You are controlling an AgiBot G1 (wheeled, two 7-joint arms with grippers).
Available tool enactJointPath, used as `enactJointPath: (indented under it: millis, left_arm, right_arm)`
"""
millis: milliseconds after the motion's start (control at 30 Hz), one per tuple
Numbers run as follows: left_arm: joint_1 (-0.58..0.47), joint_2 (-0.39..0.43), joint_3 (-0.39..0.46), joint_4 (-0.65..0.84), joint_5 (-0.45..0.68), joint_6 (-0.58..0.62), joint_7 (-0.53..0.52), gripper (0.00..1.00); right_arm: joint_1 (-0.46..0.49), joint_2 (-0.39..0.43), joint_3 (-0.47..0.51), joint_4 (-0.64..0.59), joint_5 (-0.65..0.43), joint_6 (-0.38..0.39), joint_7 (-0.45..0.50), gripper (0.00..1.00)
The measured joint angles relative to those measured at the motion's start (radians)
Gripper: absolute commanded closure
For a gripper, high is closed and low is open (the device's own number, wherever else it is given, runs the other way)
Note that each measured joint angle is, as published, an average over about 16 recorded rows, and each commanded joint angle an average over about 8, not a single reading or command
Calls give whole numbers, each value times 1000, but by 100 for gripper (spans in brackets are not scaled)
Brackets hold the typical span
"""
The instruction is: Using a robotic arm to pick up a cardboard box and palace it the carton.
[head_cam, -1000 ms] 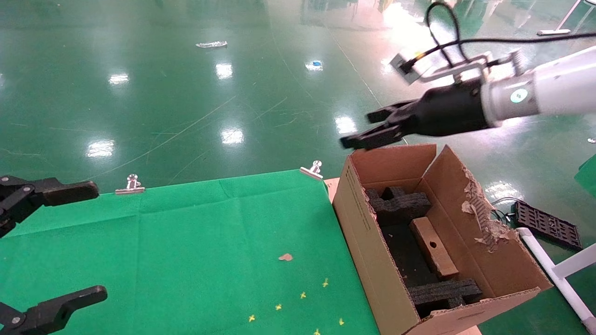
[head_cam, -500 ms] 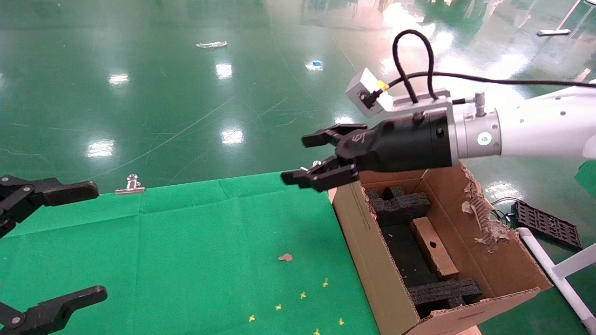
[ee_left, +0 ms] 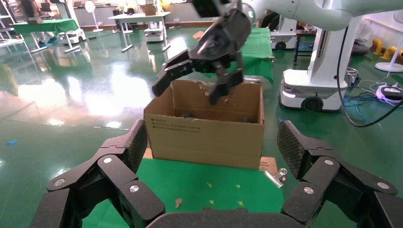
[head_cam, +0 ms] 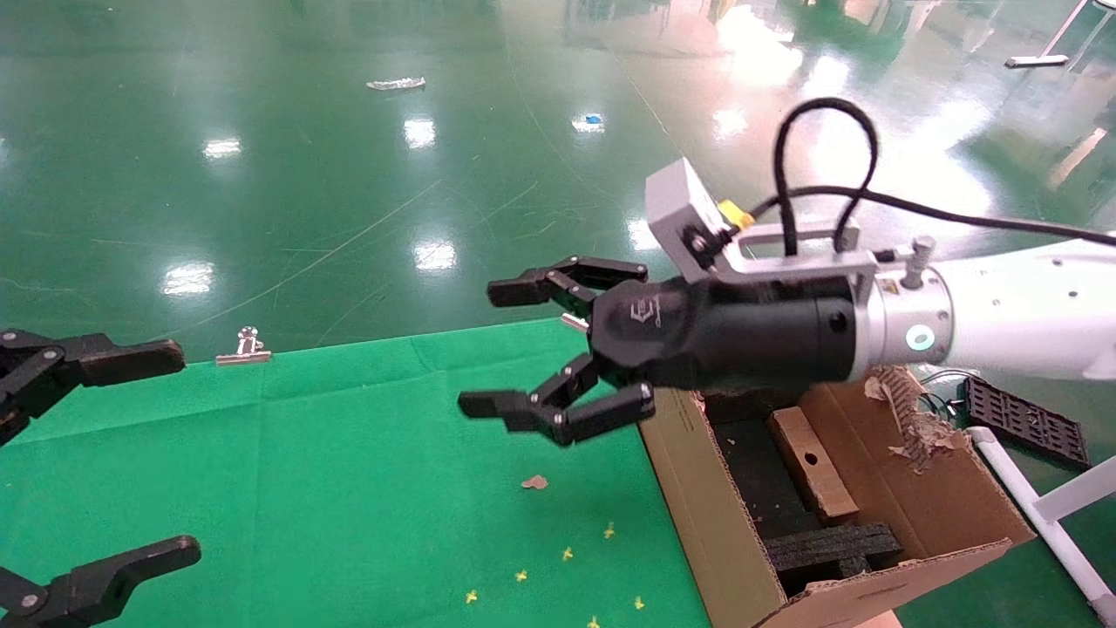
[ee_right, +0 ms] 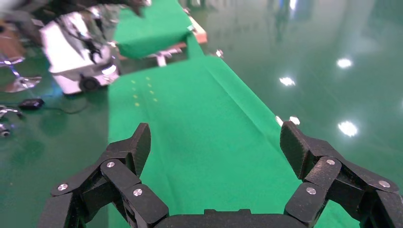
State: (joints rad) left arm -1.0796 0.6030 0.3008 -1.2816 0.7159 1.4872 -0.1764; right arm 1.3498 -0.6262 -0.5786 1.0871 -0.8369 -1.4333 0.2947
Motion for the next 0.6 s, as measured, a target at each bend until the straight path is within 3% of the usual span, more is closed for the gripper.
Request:
enactJointPath:
  millis: [100,200,600]
  left_arm:
    - [0,0,0,0,0,0,0,40]
    - [0,0,0,0,0,0,0,50]
    - [0,0,1,0,-1,-1,0,53]
  right_arm:
    - [-62,3,67,44,24,-14,-24,0]
    - [-123,7,134,88,47,-28,-48,0]
    - [-294,16,319,209,114,-66,-111,0]
